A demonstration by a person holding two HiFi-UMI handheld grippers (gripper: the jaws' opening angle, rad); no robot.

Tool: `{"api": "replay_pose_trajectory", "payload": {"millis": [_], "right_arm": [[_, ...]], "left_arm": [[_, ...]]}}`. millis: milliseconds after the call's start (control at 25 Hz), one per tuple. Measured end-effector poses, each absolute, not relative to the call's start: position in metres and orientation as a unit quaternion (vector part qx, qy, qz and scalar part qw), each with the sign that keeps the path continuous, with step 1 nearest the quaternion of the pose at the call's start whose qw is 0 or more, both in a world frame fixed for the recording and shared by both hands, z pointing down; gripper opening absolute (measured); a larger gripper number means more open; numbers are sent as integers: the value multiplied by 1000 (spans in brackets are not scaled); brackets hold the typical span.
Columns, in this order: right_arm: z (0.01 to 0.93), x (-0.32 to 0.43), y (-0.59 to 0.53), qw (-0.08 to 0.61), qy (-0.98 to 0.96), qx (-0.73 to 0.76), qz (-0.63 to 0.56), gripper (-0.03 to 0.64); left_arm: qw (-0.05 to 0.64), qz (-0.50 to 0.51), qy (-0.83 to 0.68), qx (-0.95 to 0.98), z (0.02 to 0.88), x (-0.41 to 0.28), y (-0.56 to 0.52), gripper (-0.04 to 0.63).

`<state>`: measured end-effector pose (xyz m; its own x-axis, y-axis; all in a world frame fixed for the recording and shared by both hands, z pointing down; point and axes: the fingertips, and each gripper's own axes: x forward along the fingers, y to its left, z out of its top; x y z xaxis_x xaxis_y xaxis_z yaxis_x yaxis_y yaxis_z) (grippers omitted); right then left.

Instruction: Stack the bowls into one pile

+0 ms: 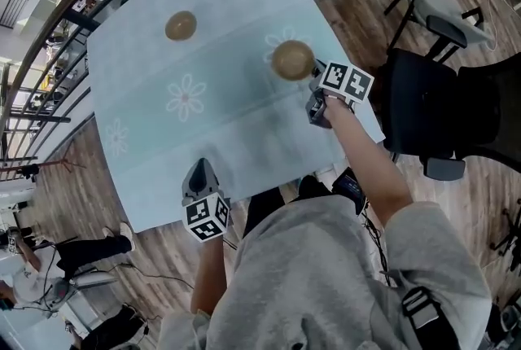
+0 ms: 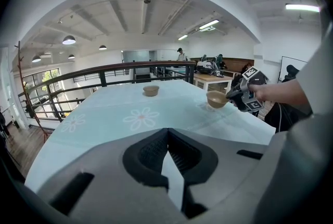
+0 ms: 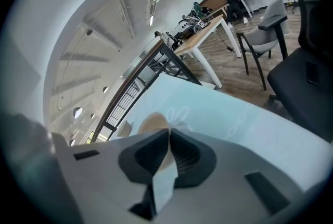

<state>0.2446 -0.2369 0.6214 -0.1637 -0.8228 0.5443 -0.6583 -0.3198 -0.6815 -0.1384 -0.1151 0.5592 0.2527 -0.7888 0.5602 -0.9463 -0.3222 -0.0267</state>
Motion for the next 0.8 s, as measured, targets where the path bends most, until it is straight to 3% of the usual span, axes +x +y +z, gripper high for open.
{"api": "replay_pose_trajectory", "payload": {"millis": [480,800], "right_arm": [[557,230,-239,83,595,-627,-496,35],[496,174,-286,108,609,-606,-501,36]], "left_arm": [[159,246,-527,798,577,-137,-149,20],[155,239,-515,808,583,-179,-199,19]]}}
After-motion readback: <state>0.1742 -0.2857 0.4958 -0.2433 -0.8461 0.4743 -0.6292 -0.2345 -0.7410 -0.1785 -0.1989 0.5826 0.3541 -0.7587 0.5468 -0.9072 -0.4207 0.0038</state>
